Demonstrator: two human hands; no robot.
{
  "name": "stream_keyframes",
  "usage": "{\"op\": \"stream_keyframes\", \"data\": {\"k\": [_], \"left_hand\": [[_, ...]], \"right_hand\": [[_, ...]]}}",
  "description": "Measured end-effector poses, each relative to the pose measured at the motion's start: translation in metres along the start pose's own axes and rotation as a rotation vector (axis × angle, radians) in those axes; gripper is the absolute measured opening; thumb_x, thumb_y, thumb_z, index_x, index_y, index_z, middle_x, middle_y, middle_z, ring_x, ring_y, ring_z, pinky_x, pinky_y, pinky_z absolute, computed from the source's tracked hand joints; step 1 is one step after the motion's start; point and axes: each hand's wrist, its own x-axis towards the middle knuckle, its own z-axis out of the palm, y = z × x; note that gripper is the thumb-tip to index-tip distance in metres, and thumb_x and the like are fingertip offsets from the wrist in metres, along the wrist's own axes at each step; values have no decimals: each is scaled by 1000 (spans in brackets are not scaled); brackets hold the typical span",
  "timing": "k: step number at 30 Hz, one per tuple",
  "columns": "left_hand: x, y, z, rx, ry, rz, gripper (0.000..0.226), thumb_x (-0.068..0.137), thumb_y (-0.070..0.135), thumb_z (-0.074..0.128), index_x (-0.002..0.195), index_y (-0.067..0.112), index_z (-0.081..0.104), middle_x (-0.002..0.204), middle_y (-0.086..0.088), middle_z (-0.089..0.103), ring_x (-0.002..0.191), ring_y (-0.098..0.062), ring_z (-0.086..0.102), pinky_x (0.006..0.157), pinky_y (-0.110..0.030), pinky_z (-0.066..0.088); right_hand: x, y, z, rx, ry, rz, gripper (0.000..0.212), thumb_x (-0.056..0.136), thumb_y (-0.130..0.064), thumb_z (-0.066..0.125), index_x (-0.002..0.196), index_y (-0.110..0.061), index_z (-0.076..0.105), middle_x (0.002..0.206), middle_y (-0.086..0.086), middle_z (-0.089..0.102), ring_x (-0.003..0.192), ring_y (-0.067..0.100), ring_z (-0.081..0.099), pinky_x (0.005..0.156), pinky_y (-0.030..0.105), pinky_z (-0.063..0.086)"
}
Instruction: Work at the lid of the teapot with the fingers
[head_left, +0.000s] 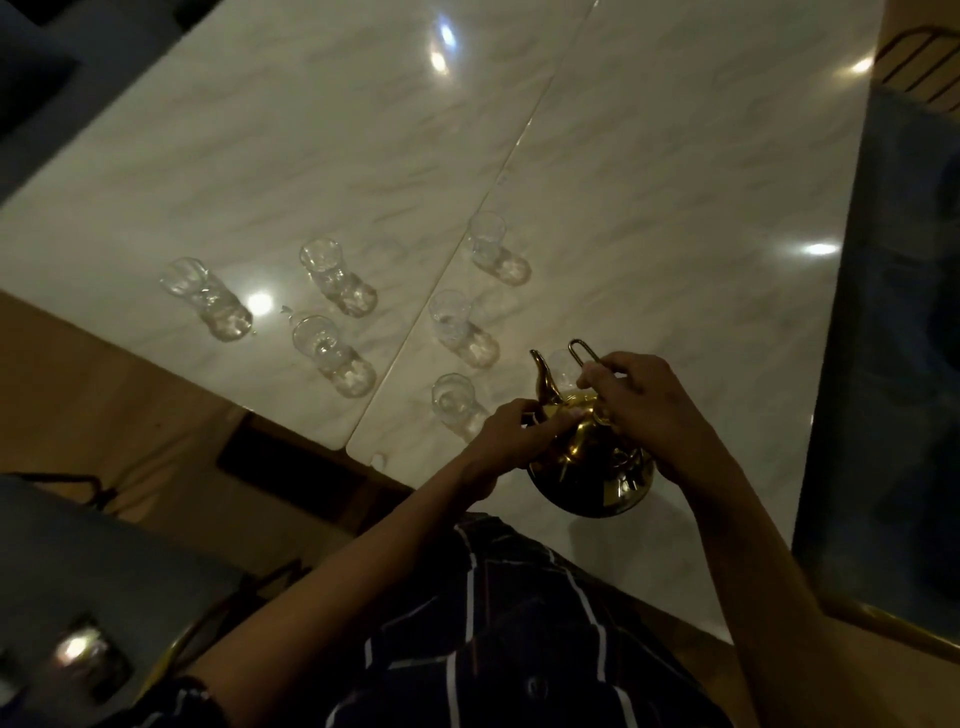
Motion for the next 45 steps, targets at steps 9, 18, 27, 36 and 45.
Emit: {"op": "stream_keyframes", "data": {"k": [9,18,27,36,45], "left_hand": [[-22,-22,-17,-137,111,4,50,88,63,70,116,22,73,106,0,79,92,-10,78,76,-29,63],[-24,-40,-13,-231,130,-88,58,80,71,72,114,25,75,107,3,80,98,-13,77,95,-48,62],[-24,-46,-8,-279,127,-127,65,84,66,72,125,16,70,117,-2,77,105,-16,74,93,-45,62],[-27,-45,-3,-277,127,-125,64,87,63,71,129,16,68,121,-3,75,108,-18,72,95,-46,61],[-26,-48,3,-275,122,-121,80,73,73,73,128,16,68,121,-3,75,109,-18,73,94,-46,61]], "right_hand": [[9,-17,27,-117,-132,-139,30,96,-38,55,87,-18,74,90,2,71,78,16,72,80,48,60],[12,-22,40,-258,-203,-206,32,98,-38,53,91,-16,75,89,1,70,77,11,69,81,41,58],[12,-20,44,-304,-208,-220,32,98,-37,54,93,-15,77,90,1,67,88,17,67,80,34,53],[9,-14,41,-290,-201,-230,34,98,-37,52,99,-12,76,89,0,67,86,14,66,74,31,52],[6,-10,36,-287,-192,-239,32,98,-37,54,97,-15,76,83,-3,63,90,17,66,76,31,51]]}}
